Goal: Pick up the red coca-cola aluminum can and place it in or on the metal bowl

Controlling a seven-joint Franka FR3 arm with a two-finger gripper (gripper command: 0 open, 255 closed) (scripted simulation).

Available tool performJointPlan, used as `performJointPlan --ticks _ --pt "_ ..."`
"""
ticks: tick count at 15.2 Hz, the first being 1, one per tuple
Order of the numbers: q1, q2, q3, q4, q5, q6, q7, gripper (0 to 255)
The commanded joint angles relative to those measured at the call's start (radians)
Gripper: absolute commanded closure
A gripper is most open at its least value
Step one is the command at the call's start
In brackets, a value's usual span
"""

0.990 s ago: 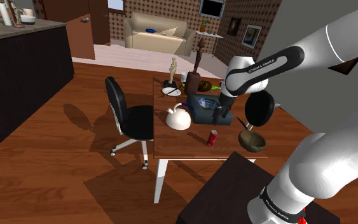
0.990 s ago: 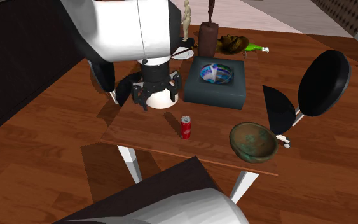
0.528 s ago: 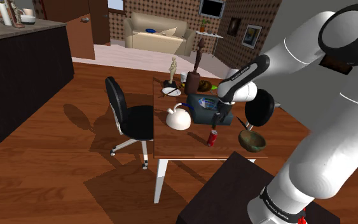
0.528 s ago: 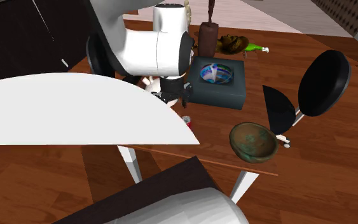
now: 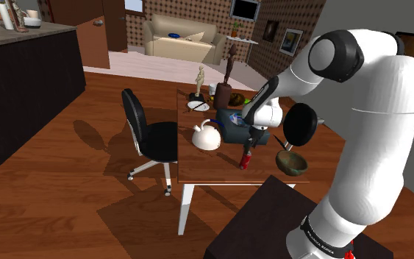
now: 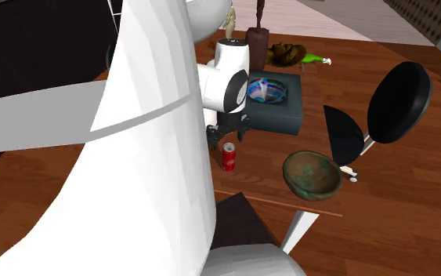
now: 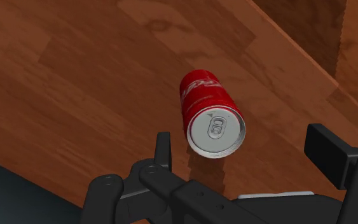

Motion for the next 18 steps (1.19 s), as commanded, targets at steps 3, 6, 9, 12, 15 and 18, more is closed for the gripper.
performJointPlan --ticks 3,6,9,12,15,18 --pt "-0.048 0.091 0.046 0.055 0.057 0.03 -0.055 0" --pt "-0.067 0.131 0.071 0.066 0.084 0.059 -0.074 0" --pt "-0.083 0.166 0.092 0.077 0.104 0.083 -0.089 0" --pt "-0.083 0.166 0.092 0.077 0.104 0.083 -0.089 0" --pt "-0.083 0.166 0.092 0.077 0.104 0.083 -0.089 0" --pt "-0.083 0.166 0.092 0.077 0.104 0.083 -0.089 255"
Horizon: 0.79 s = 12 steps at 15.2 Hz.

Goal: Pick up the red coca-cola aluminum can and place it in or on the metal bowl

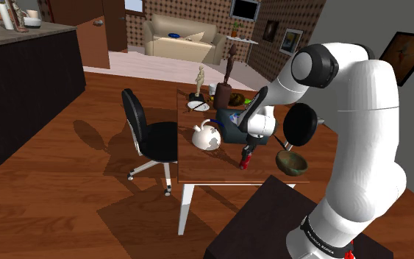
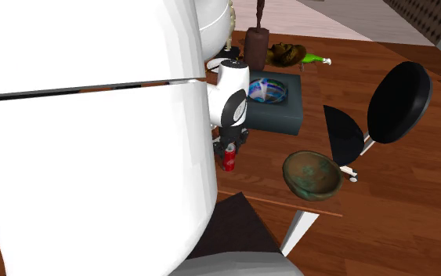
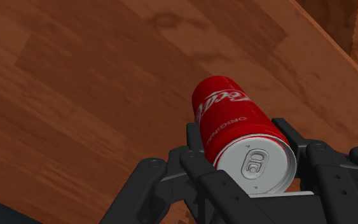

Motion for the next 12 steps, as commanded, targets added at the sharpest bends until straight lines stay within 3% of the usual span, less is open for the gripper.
performJointPlan --ticks 1,8,12 --pt "0.0 0.0 0.0 0.0 0.0 0.0 0.0 255" --pt "0.0 0.0 0.0 0.0 0.0 0.0 0.0 255" --pt "0.027 -0.054 -0.033 -0.017 -0.032 -0.038 0.025 255"
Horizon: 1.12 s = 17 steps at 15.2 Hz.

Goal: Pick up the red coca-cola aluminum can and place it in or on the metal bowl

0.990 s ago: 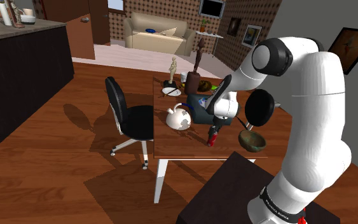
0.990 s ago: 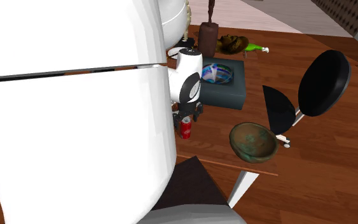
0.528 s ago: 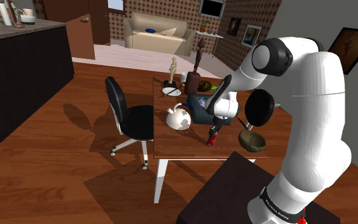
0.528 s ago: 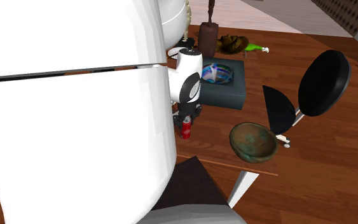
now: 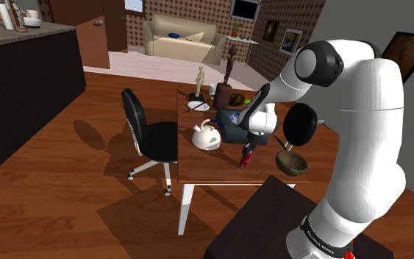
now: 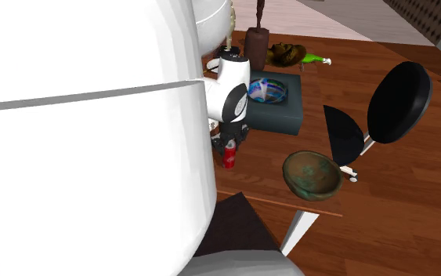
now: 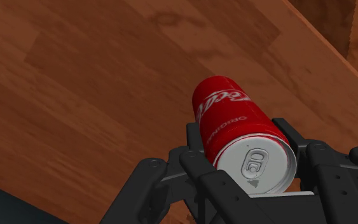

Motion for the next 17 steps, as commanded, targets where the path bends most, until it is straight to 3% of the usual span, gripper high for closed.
performJointPlan --ticks 1,17 --pt "0.014 -0.029 -0.017 -0.012 -0.017 -0.018 0.012 255" --pt "0.098 -0.239 -0.131 -0.04 -0.18 -0.186 0.131 255"
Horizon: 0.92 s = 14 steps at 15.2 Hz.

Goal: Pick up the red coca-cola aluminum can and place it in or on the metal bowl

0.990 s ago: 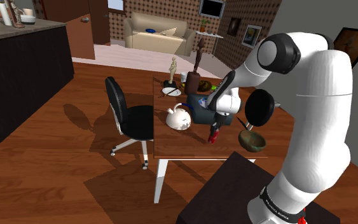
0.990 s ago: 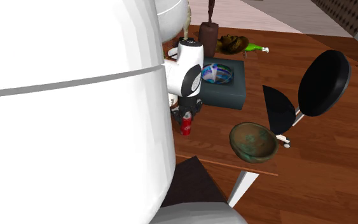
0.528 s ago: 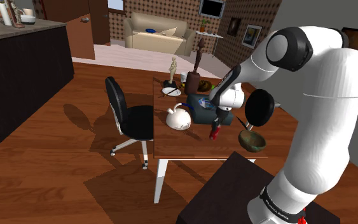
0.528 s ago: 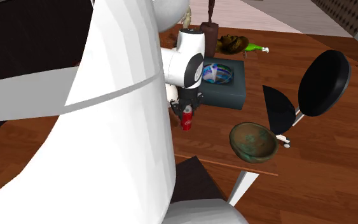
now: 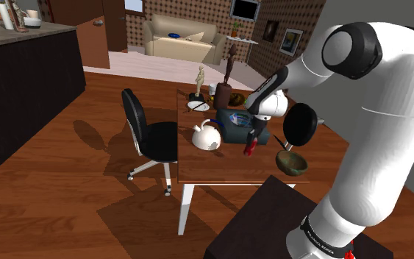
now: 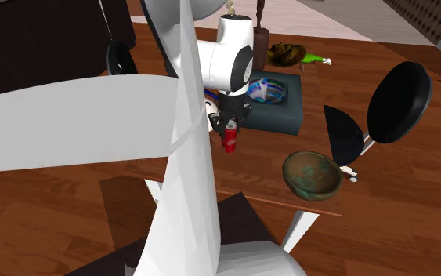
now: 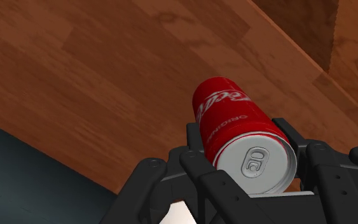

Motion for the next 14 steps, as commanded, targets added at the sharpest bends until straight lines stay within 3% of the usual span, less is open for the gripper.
performJointPlan --ticks 1,12,14 --pt "0.007 -0.026 -0.011 0.0 -0.022 -0.023 0.014 255" --pt "0.03 -0.147 -0.045 0.017 -0.121 -0.146 0.085 255" --pt "0.003 -0.161 -0.068 0.006 -0.129 -0.149 0.04 255"
